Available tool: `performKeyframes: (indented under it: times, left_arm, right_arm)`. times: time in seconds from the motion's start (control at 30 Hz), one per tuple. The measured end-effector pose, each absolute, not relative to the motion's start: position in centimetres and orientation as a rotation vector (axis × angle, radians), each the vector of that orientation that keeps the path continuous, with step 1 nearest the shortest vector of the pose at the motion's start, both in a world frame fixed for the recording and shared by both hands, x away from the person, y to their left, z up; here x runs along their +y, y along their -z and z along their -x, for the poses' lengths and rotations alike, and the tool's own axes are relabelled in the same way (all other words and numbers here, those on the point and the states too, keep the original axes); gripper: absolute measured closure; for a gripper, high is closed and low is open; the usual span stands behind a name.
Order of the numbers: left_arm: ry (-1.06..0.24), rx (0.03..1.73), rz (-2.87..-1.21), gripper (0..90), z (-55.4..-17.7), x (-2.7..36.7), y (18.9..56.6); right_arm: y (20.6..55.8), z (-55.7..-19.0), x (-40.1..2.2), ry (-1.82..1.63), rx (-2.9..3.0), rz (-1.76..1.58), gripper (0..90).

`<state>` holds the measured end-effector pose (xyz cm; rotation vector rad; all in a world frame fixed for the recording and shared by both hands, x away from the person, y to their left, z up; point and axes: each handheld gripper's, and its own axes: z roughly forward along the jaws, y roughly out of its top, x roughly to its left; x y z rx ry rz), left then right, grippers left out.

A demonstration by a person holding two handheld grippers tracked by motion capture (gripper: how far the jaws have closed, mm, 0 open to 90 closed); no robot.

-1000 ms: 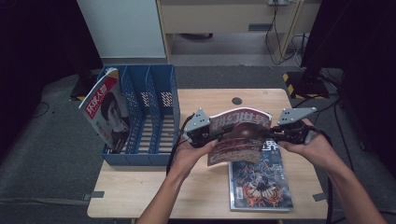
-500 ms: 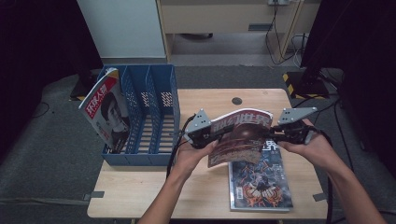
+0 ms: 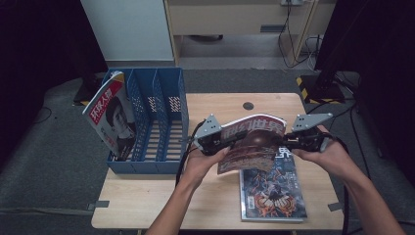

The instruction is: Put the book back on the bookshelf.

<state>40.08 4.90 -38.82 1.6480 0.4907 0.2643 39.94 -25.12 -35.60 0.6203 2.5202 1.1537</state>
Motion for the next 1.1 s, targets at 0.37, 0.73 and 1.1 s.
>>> performKeyframes:
  times: [0.37, 0.73, 1.1]
  left_arm:
    - [-0.296, 0.456, -1.665, 83.6, -39.4, 4.6, 38.6]
    - [-0.292, 0.457, -1.663, 83.6, -39.3, 4.4, 38.6]
    - [-0.291, 0.453, -1.666, 83.6, -39.3, 4.3, 38.6]
  right_arm:
    - [36.1, -40.2, -25.4, -1.179, 2.490, -0.672, 63.3]
    - [38.6, -40.5, -26.1, -1.156, 2.460, -0.816, 30.5]
    - [40.1, -41.0, -26.0, -1.091, 2.457, -0.867, 20.1]
